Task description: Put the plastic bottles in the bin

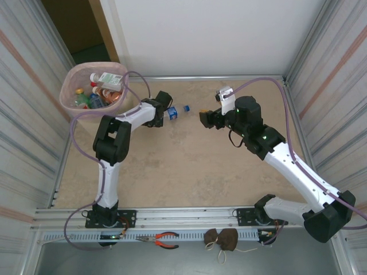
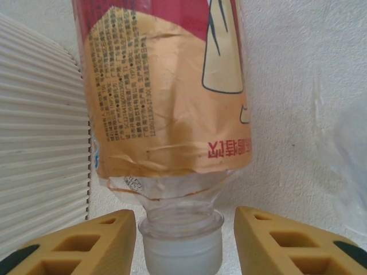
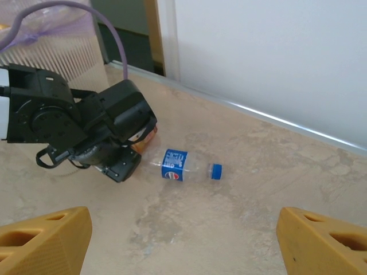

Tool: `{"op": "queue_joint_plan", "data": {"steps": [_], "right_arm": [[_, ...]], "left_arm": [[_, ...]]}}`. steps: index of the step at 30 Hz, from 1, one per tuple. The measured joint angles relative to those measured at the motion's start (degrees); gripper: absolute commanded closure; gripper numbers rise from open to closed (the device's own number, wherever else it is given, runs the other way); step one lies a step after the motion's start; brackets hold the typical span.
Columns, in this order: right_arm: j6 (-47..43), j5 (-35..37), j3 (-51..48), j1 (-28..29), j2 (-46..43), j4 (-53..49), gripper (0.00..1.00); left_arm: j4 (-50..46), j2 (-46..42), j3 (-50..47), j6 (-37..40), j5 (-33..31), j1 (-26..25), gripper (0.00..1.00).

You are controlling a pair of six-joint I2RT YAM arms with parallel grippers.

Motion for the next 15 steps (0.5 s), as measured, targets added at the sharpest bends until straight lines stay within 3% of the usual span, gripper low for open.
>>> {"op": "queue_joint_plan", "data": {"steps": [15], "right_arm": [[0.0, 0.0, 0.0, 0.0, -0.02, -0.33, 0.17]], "left_arm": [[1.55, 0.0, 0.0, -0.61, 1.92, 0.59, 0.66]]}}
